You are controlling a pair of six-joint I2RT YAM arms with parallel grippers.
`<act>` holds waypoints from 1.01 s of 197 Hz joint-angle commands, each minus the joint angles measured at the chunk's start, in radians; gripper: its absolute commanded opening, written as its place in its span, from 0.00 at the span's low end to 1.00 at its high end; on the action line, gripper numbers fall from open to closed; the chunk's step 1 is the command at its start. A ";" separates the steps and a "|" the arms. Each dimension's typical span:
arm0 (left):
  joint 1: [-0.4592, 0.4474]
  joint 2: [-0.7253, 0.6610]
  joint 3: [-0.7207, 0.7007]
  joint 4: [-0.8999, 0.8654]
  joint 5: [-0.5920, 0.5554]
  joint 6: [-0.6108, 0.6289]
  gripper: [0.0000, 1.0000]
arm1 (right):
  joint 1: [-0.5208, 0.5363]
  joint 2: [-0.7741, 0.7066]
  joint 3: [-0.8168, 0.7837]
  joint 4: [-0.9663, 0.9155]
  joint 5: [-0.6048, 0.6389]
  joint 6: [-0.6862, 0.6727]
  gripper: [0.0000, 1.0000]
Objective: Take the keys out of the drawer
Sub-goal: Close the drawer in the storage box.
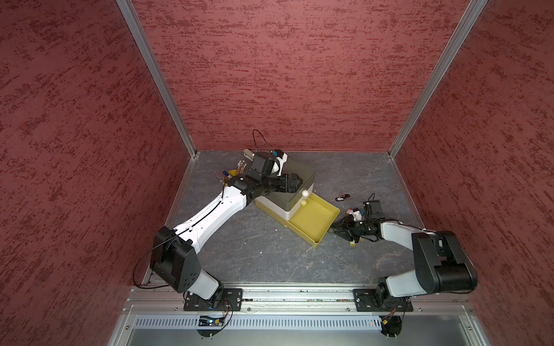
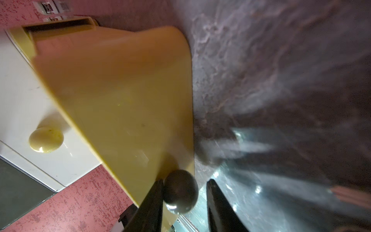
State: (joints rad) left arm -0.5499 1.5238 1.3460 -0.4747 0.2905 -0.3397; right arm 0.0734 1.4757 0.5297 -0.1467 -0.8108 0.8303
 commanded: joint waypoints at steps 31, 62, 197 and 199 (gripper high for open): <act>0.003 0.022 -0.051 -0.110 0.006 0.002 1.00 | 0.026 0.026 -0.012 0.108 -0.014 0.044 0.38; 0.002 0.022 -0.053 -0.113 0.008 0.005 1.00 | 0.038 0.040 -0.035 0.192 -0.018 0.102 0.38; 0.007 -0.014 -0.099 -0.117 0.013 0.007 1.00 | 0.128 0.188 0.083 0.320 -0.001 0.191 0.39; 0.006 -0.016 -0.100 -0.118 0.013 0.008 1.00 | 0.130 0.189 0.086 0.321 0.001 0.191 0.39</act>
State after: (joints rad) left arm -0.5488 1.4937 1.3018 -0.4442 0.2913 -0.3229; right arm 0.1719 1.6321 0.5869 0.1360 -0.8349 1.0042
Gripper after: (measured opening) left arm 0.996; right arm 0.382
